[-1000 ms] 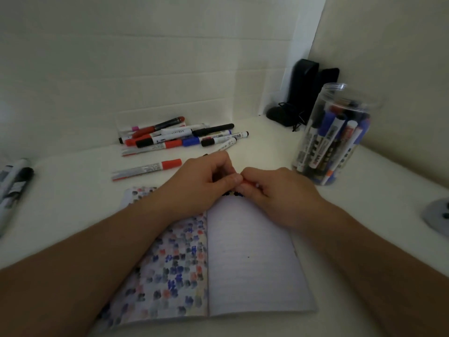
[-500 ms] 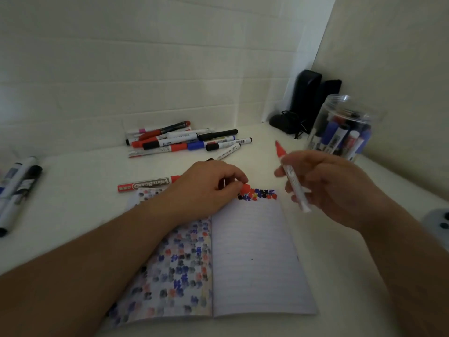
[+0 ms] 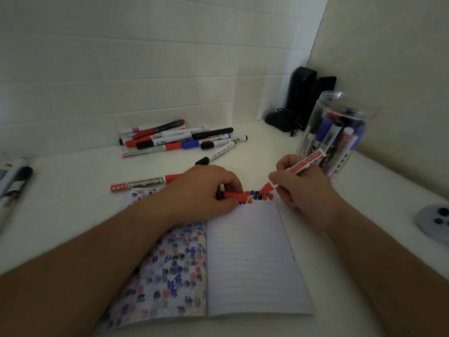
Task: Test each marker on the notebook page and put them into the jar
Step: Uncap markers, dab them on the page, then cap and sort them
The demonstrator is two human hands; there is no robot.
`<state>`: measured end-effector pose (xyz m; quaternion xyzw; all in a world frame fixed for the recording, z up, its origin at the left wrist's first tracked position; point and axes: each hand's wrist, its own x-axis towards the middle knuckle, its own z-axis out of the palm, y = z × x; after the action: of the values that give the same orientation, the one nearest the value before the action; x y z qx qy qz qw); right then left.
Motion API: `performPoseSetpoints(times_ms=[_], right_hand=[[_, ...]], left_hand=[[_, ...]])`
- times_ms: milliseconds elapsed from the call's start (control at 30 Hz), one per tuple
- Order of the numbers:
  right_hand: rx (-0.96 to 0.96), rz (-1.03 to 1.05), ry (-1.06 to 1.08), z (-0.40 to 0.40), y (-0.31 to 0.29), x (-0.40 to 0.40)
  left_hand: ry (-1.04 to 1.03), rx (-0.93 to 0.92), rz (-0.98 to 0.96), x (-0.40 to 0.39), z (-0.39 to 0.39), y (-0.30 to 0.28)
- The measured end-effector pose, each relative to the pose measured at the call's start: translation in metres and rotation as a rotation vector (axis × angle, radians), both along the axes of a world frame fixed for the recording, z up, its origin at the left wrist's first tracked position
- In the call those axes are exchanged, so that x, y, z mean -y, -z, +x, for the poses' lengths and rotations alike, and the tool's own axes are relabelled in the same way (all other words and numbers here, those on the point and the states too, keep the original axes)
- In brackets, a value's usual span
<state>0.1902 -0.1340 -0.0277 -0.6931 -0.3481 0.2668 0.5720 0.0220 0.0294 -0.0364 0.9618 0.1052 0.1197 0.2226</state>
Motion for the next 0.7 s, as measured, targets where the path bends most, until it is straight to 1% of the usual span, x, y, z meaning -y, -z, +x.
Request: performPoseSetpoints(times_ms=[100, 233, 433, 700], right_hand=[[0.034, 0.003, 0.034, -0.001, 0.003, -0.002], [0.161, -0.035, 0.023, -0.002, 0.002, -0.001], [0.272, -0.021, 0.033, -0.011, 0.000, 0.000], [0.297, -0.079, 0.133, -0.009, 0.011, -0.004]], left_hand=[[-0.001, -0.005, -0.007, 0.000, 0.001, 0.000], [-0.003, -0.008, -0.022, -0.001, 0.001, 0.000], [-0.020, -0.004, -0.058, -0.002, 0.002, 0.003], [-0.027, -0.007, -0.077, -0.003, 0.002, 0.003]])
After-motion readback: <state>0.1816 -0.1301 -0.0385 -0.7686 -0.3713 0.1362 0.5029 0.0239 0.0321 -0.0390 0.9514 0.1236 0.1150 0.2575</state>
